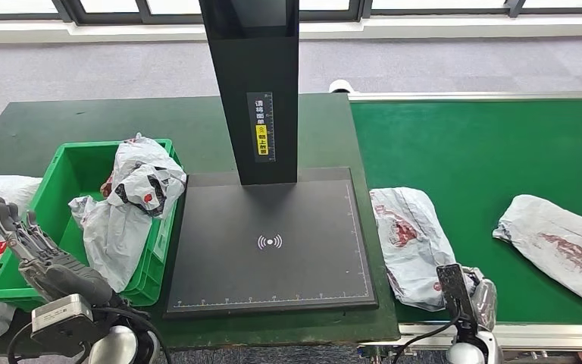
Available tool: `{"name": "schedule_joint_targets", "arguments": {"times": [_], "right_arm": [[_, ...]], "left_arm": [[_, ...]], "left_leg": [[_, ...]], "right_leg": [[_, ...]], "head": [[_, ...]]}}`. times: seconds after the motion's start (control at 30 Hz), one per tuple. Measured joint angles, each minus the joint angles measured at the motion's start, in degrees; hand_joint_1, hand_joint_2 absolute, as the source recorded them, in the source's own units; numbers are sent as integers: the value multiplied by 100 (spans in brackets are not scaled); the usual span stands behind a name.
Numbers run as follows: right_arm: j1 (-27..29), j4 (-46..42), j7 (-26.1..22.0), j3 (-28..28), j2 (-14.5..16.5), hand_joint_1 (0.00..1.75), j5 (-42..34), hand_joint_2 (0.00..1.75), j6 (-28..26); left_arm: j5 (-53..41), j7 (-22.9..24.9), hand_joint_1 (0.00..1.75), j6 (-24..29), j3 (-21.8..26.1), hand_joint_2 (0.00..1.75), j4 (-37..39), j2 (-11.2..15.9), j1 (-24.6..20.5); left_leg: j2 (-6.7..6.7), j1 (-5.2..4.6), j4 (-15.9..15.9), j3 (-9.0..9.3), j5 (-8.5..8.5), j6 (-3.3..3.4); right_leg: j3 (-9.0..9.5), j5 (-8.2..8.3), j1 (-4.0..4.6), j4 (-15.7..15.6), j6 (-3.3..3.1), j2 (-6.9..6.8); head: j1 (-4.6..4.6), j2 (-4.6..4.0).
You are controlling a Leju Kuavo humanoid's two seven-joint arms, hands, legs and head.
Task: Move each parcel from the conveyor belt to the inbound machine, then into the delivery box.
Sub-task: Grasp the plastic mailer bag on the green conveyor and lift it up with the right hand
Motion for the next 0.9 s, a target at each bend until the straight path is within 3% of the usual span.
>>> {"name": "schedule_joint_targets", "arguments": {"times": [0.2,0.23,0.3,0.37,0.57,0.9], "right_arm": [[136,-194,-447,39,19,175,-530,175,-165],[401,-717,-700,205,101,175,-840,175,-533],[1228,-2647,-1255,1033,424,175,-1050,175,-1570],[1881,-4345,-1461,1904,719,175,-630,175,-2141],[2361,-5791,-1446,2733,901,175,-286,175,-2109],[2538,-6397,-1444,3011,954,175,-265,175,-2095]], "left_arm": [[-6,-1,0,36,-1,0,-1,-4,0],[-20,-1,0,38,-1,0,-2,-13,8],[-49,-1,0,42,2,0,-13,-31,54],[-58,-2,0,54,3,0,-37,-42,104],[-48,-2,0,99,3,0,-117,-43,191],[-48,-2,0,101,3,0,-164,-43,207]], "left_leg": [[-7,-2,2,0,1,1],[-31,-5,2,-8,3,2],[-46,-7,1,-16,-4,-12],[-30,-5,-1,-14,-16,-28],[-28,11,-2,-8,-16,-29],[-28,10,0,-6,-12,-25]], "right_leg": [[-2,0,-3,0,1,-9],[0,-7,-5,4,1,-34],[-4,-23,4,12,-8,-51],[-13,-34,16,16,-21,-34],[-11,-41,17,17,-31,-37],[-5,-34,12,16,-25,-35]], "head": [[-2,0],[-1,0],[-1,0],[-2,0],[-2,0],[-2,-1]]}}
